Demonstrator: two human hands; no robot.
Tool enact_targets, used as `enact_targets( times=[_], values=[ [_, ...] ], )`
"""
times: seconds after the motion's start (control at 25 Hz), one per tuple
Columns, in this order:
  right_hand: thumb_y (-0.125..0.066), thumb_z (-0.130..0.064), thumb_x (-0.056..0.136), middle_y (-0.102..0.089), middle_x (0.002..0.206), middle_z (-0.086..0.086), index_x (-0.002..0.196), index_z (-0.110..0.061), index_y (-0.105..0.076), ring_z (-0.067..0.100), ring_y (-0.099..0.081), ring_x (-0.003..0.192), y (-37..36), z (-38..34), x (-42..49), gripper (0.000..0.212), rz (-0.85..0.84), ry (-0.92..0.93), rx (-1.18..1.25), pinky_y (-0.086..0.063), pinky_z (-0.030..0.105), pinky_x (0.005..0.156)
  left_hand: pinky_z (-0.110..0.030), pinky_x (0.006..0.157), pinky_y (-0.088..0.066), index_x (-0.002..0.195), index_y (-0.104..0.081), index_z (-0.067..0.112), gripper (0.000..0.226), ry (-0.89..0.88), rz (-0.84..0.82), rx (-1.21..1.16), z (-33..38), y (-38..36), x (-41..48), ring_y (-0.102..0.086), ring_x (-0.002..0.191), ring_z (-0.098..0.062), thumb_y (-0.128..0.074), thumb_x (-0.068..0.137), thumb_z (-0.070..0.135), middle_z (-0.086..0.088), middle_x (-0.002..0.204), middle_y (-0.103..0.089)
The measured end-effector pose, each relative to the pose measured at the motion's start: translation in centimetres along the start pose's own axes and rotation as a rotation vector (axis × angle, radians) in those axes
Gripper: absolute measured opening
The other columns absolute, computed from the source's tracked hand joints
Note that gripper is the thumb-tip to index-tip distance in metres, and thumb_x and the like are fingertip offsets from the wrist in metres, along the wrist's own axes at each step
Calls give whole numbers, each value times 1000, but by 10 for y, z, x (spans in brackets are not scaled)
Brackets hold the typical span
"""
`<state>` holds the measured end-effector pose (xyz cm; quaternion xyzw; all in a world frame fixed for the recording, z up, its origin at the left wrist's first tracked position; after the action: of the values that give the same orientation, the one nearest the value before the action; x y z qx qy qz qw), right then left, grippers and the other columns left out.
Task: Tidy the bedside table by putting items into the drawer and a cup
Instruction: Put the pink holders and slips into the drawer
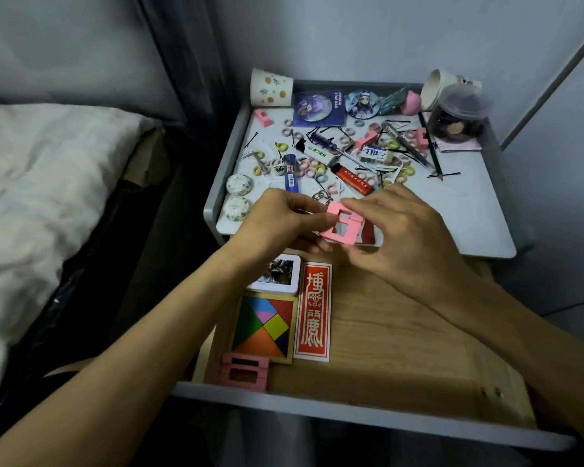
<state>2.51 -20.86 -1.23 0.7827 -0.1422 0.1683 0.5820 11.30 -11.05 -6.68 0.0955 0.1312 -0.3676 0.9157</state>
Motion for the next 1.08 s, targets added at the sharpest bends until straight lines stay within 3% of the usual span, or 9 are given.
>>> enact_targets(
  times=[0.08,0.16,0.24,0.32,0.48,0.68,0.88,1.08],
  values=[
    [-77,-31,74,-69,103,4,126,-10,-63,18,-56,95,-17,-5,-12,58,-101,7,44,-52,33,76,-29,59,-60,95,-71,4,19,-29,32,338,4,16,-5,-72,64,-22,-68,91,22,-10,78,-75],
    [-78,-37,75,-67,106,0,129,-16,-61,13,-53,97,-50,-18,-33,61,-277,42,96,-52,33,79,-31,62,-60,90,-72,9,23,-45,117,839,6,37,-10,-71,63,-18,-65,92,31,-6,75,-73],
    [-72,-44,79,-63,113,-5,134,-24,-56,10,-50,101,-91,-45,-59,60,-484,151,93,-49,34,86,-34,70,-55,98,-67,9,31,28,230,1272,-3,60,-21,-69,81,-24,-64,91,38,-8,92,-71],
    [-66,-46,83,-58,118,-5,137,-26,-51,10,-46,105,-125,-68,-79,60,-629,247,75,-46,30,91,-37,74,-48,106,-61,9,37,147,266,1456,-25,73,-30,-63,97,-33,-61,91,42,-13,108,-63],
    [-64,-36,86,-58,114,-1,132,-20,-55,15,-47,103,-166,-97,-96,50,-740,373,88,-45,32,91,-37,69,-42,117,-56,8,40,299,219,1434,-69,84,-27,-61,102,-34,-64,90,37,-14,113,-59],
    [-51,-11,93,-53,124,7,138,-12,-49,22,-48,116,-187,-102,-115,45,-839,436,74,-41,37,104,-36,67,-42,118,-55,5,31,273,220,1424,-77,89,-17,-60,101,-34,-59,92,23,-15,113,-58],
    [-47,-16,99,-50,130,10,140,-10,-44,26,-50,119,-198,-103,-120,42,-898,475,27,-40,40,107,-35,68,-40,121,-53,4,33,260,210,1459,-78,89,-14,-58,104,-34,-59,93,21,-15,117,-56],
    [-44,-14,99,-48,127,10,142,-11,-40,25,-56,105,-212,-101,-127,43,-886,491,81,-50,37,93,-35,69,-40,123,-52,3,36,248,199,1474,-79,87,-13,-58,108,-35,-59,93,20,-16,120,-56]
  ],
)
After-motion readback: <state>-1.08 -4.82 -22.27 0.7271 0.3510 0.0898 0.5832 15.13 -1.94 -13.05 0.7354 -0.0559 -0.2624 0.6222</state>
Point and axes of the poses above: each hand's wrist, its own x-axis towards the middle knuckle, its own y-axis out of the back of the hand, z = x × y, the point moved 10 cm from there along x, towards the middle knuckle
